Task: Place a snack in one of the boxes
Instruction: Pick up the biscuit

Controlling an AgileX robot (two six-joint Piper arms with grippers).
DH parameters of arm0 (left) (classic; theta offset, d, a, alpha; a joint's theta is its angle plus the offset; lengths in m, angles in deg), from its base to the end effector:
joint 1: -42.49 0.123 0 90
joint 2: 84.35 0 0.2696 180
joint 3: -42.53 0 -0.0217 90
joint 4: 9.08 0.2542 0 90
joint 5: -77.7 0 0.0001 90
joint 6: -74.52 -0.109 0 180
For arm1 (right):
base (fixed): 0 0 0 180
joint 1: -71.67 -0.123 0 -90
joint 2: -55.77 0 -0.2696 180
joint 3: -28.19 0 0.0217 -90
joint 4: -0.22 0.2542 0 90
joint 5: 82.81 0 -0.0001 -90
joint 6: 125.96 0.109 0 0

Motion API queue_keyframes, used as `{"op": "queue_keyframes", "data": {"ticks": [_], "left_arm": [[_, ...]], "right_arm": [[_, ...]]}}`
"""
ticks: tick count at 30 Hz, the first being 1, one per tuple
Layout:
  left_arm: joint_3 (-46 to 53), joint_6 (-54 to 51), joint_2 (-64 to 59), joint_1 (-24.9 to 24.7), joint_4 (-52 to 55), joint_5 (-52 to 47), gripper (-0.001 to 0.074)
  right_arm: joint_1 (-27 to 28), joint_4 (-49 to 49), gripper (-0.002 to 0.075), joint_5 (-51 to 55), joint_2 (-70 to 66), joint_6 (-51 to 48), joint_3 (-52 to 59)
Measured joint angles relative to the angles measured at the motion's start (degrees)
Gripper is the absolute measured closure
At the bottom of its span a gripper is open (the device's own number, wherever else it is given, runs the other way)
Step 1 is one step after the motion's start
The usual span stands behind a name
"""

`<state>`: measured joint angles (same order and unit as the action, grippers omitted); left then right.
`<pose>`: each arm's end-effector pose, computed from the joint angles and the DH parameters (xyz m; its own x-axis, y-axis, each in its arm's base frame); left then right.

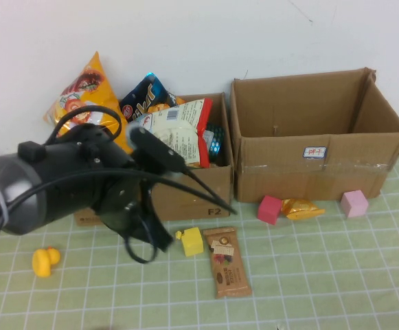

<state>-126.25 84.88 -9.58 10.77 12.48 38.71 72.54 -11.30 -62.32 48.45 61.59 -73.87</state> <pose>0.3156 -0.1654 0.1945 -0.7060 0.5701 -0.4201 0.5096 0.8210 0.2577 0.0888 -0.0090 0.1711 -0.2693 -0.0526 -0.9616 0.0673 0.9950 -0.0733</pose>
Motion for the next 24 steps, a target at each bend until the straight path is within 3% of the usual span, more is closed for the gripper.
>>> {"op": "queue_keyframes", "data": {"ticks": [3, 8, 12, 15, 20, 24], "left_arm": [[-0.13, -3.57, -0.78, -0.22, -11.42, 0.15, 0.0735], [-0.13, -8.06, -1.18, -0.25, -21.56, 2.92, 0.0734], [-0.36, -12.51, -2.54, -1.60, -26.80, 6.39, 0.0668], [-1.31, -14.90, -5.40, -4.21, -27.98, 6.94, 0.0526], [-6.98, -12.39, -12.84, -7.69, -28.22, 5.17, 0.0191], [-14.51, -3.76, -19.44, -7.70, -27.31, 2.14, 0.0071]], "right_arm": [[0.00, 0.00, 0.0728, 0.00, 0.00, 0.00, 0.00], [0.00, 0.00, 0.0728, 0.00, 0.00, 0.00, 0.00], [0.00, 0.00, 0.0728, 0.00, 0.00, 0.00, 0.00], [0.00, 0.00, 0.0728, 0.00, 0.00, 0.00, 0.00], [0.00, 0.00, 0.0728, 0.00, 0.00, 0.00, 0.00], [0.00, 0.00, 0.0728, 0.00, 0.00, 0.00, 0.00]]}}
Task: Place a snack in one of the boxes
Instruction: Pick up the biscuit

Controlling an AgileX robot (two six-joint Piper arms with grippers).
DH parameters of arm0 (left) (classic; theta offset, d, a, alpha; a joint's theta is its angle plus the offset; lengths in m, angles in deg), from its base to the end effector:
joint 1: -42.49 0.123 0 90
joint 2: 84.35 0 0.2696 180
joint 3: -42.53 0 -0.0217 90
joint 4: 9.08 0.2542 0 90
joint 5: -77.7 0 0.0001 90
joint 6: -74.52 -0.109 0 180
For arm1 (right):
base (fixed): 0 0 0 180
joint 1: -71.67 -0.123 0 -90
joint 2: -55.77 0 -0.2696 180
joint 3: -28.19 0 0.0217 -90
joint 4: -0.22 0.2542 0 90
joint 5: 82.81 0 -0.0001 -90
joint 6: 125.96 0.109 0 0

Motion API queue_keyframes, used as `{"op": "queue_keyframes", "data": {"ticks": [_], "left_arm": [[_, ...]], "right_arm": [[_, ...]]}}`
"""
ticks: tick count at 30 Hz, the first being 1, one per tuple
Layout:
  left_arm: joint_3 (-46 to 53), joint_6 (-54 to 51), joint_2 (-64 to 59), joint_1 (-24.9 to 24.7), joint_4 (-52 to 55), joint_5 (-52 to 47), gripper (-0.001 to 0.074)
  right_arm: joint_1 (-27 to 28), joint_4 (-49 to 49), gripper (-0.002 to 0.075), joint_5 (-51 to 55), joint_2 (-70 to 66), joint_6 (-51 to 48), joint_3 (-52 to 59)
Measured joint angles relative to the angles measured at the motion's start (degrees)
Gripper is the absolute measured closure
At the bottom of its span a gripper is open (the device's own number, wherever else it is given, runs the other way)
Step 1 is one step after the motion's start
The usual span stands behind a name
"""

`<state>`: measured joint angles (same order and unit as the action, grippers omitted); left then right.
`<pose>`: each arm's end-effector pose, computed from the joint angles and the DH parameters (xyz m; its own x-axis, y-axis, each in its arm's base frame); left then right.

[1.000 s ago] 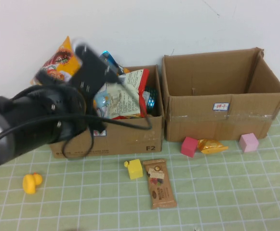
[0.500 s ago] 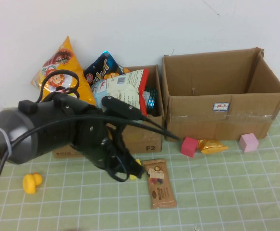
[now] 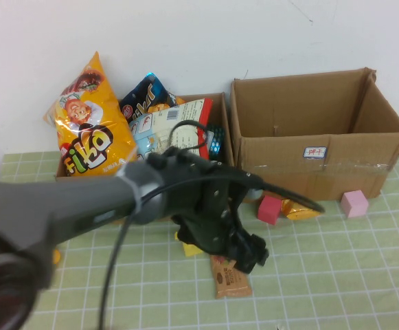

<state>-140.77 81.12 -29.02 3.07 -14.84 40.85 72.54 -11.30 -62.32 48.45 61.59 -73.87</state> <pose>0.3220 -0.2732 0.1300 -0.8296 0.4307 -0.3553 0.4994 0.8570 -0.1274 0.0888 -0.0090 0.1711 -0.2693 -0.0526 -0.9616 0.0673 0.9950 -0.0733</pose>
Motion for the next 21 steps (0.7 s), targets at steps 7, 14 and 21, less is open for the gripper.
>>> {"op": "queue_keyframes", "data": {"ticks": [7, 14, 21], "left_arm": [[-9.97, 3.73, -8.93, 0.76, 0.72, -3.04, 0.0052], [-14.12, 14.09, -15.47, 1.03, 4.91, -3.26, 0.0052], [-14.44, 19.21, -19.59, 1.50, 5.22, -2.42, 0.0052]], "right_arm": [[0.00, 0.00, 0.0728, 0.00, 0.00, 0.00, 0.00], [0.00, 0.00, 0.0728, 0.00, 0.00, 0.00, 0.00], [0.00, 0.00, 0.0728, 0.00, 0.00, 0.00, 0.00]]}}
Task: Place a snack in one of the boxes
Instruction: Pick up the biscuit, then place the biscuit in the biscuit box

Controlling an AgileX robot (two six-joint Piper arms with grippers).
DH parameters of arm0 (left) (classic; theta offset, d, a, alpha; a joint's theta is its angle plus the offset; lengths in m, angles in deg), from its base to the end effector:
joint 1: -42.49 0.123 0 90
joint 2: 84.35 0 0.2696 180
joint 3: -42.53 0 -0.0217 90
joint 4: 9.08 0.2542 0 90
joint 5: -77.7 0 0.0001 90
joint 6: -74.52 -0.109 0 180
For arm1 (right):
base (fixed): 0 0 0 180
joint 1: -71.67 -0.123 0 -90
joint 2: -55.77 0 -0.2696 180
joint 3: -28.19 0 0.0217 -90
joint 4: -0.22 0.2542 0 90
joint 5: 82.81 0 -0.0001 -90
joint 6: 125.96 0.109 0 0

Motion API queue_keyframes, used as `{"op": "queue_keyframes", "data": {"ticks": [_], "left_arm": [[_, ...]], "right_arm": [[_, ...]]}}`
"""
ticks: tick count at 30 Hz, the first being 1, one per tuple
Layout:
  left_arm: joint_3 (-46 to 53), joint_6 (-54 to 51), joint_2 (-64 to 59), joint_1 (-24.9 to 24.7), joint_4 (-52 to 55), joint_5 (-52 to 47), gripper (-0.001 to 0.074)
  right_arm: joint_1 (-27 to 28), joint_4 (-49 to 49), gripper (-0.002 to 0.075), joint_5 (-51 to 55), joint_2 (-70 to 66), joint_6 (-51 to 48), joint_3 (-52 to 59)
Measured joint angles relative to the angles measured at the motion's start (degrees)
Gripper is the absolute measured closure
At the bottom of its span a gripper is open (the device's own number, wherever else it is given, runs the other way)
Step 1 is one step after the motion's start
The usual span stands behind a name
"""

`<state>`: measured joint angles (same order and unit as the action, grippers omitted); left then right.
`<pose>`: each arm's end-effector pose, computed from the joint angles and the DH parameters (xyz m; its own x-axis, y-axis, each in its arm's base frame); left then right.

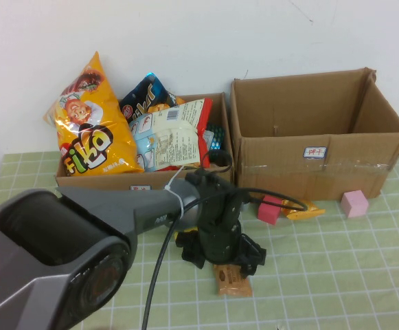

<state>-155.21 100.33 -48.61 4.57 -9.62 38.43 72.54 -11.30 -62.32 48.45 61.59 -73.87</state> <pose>0.3646 -0.2849 0.0410 -0.9581 0.1862 -0.2177 0.2143 0.9701 -0.1137 0.0888 -0.0090 0.1711 -0.2693 -0.0526 -0.9616 0.0673 0.9950 -0.0733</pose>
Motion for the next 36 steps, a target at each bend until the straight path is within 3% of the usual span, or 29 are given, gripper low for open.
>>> {"op": "queue_keyframes", "data": {"ticks": [10, 13, 15, 23, 29, 36], "left_arm": [[-0.38, 1.45, -1.56, 0.00, -2.20, 2.37, 0.0078], [-0.58, 0.31, -1.70, 0.00, -2.04, 1.07, 0.0162], [-0.80, -1.26, -1.75, 0.00, -1.65, -0.38, 0.0280], [-0.68, -15.18, 0.93, 0.00, -1.27, -7.88, 0.0281], [-0.46, -23.11, 9.51, 0.00, 5.09, -11.14, 0.0281], [-0.42, -24.93, 22.17, 0.00, 4.79, -2.74, 0.0281]], "right_arm": [[0.00, 0.00, 0.0728, 0.00, 0.00, 0.00, 0.00], [0.00, 0.00, 0.0728, 0.00, 0.00, 0.00, 0.00], [0.00, 0.00, 0.0728, 0.00, 0.00, 0.00, 0.00], [0.00, 0.00, 0.0728, 0.00, 0.00, 0.00, 0.00], [0.00, 0.00, 0.0728, 0.00, 0.00, 0.00, 0.00], [0.00, 0.00, 0.0728, 0.00, 0.00, 0.00, 0.00]]}}
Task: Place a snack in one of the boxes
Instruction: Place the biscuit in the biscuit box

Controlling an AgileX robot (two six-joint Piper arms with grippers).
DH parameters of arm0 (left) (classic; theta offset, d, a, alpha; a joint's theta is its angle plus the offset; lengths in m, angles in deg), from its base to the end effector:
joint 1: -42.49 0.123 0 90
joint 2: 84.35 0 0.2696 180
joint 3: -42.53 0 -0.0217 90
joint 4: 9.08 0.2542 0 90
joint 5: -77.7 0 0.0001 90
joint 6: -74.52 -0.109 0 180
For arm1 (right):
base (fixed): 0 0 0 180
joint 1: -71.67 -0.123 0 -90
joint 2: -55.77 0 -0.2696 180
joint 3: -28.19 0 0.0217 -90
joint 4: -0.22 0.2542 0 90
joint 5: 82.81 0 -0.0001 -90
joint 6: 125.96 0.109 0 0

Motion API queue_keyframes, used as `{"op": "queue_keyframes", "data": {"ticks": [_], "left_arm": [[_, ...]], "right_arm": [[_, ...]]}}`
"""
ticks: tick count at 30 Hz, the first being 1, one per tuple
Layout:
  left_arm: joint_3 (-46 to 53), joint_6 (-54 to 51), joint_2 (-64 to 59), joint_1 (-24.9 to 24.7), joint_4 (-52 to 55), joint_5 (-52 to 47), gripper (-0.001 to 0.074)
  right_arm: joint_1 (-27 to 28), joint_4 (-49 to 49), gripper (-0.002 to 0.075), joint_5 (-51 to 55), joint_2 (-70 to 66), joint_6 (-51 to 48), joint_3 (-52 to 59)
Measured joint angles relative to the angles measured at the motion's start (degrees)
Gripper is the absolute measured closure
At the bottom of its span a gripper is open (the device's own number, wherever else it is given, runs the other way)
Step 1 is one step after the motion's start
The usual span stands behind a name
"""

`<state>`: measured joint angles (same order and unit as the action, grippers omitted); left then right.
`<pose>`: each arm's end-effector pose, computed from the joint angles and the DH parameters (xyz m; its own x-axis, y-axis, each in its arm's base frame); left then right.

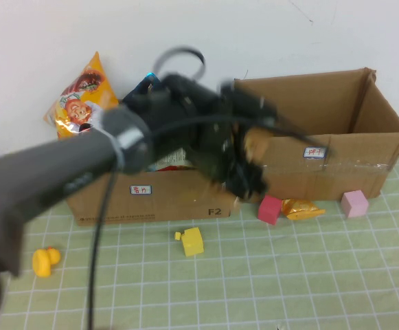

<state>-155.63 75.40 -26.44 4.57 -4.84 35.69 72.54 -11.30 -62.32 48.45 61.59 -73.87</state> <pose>0.3632 -0.2761 0.2211 -0.6289 0.5402 -0.5591 0.6173 0.7842 0.0632 0.0888 -0.0090 0.1711 -0.2693 -0.0526 -0.9616 0.0673 0.9950 -0.0733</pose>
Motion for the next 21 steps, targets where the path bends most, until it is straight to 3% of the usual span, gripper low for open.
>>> {"op": "queue_keyframes", "data": {"ticks": [6, 15, 21], "left_arm": [[0.00, 0.00, 4.67, 0.00, -1.41, 12.87, 0.0282], [0.09, -0.13, 1.44, 0.00, -2.13, 27.63, 0.0282], [-5.97, -0.13, -4.98, 0.00, -2.13, 30.02, 0.0282]], "right_arm": [[0.00, 0.00, 0.0728, 0.00, 0.00, 0.00, 0.00], [0.00, 0.00, 0.0728, 0.00, 0.00, 0.00, 0.00], [0.00, 0.00, 0.0728, 0.00, 0.00, 0.00, 0.00]]}}
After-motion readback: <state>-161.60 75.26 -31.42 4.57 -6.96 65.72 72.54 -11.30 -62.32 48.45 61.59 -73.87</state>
